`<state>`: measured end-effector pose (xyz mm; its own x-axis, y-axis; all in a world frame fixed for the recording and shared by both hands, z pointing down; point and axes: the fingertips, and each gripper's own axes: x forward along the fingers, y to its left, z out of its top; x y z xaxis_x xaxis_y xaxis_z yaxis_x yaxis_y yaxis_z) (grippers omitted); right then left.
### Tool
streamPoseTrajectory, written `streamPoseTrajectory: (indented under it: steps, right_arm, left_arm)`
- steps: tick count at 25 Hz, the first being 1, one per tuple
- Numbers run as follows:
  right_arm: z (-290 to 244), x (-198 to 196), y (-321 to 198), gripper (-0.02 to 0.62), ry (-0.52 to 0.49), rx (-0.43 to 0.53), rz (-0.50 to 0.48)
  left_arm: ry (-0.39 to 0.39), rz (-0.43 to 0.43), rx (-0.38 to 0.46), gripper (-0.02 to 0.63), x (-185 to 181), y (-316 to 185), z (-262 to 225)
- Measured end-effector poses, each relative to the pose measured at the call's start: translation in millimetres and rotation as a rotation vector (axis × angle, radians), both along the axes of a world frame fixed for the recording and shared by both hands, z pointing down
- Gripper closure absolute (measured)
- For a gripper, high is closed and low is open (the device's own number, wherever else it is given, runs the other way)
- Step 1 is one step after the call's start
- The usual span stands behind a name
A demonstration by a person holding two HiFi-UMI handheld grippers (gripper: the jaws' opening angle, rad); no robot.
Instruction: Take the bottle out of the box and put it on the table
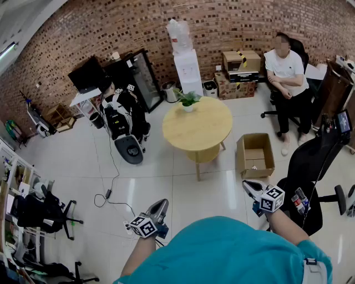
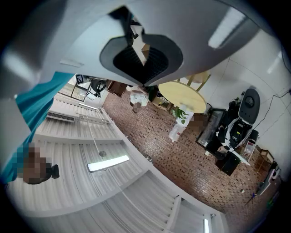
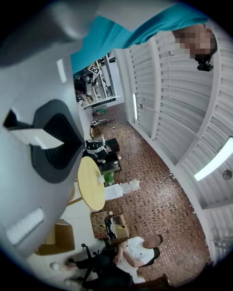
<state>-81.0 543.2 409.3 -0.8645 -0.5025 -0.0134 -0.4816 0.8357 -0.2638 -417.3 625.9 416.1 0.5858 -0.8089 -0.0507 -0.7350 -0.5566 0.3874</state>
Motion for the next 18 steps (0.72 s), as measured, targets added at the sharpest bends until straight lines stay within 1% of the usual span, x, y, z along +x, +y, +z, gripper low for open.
streamPoseTrajectory:
  steps: [3,7,11,15,17,18]
  right_arm:
    - [7.4,30.8,-11.3,0.594,-0.017,-0.010,0.004]
    - [17.7,74.5,-18.5,0.594,-0.014,0.010,-0.015]
    - [18.3,114.9,-26.4,0.594,-0.020,0.019,-0.033]
    - [24.8,157.4,-42.9,0.594,-0.008,0.028,-0.046]
    - [38.5,168.0,-56.3,0.594,-0.009,0.020,-0.044]
    - [46.3,167.4,-62.6,0.594,-0.013,0.013,-0.042]
  left_arm:
    - [-0.001,-0.013,0.003,0.606,25.5,-12.0,4.8]
    - [0.010,-0.037,0.005,0.606,66.0,-22.7,10.8]
    - [0.025,-0.053,-0.015,0.606,108.0,-34.5,5.8]
    - [-0.001,-0.050,-0.039,0.606,153.1,-53.8,4.9]
    - [-0.017,-0.046,-0.050,0.606,163.0,-65.6,12.6]
    - [-0.019,-0.047,-0.054,0.606,161.3,-71.8,17.8]
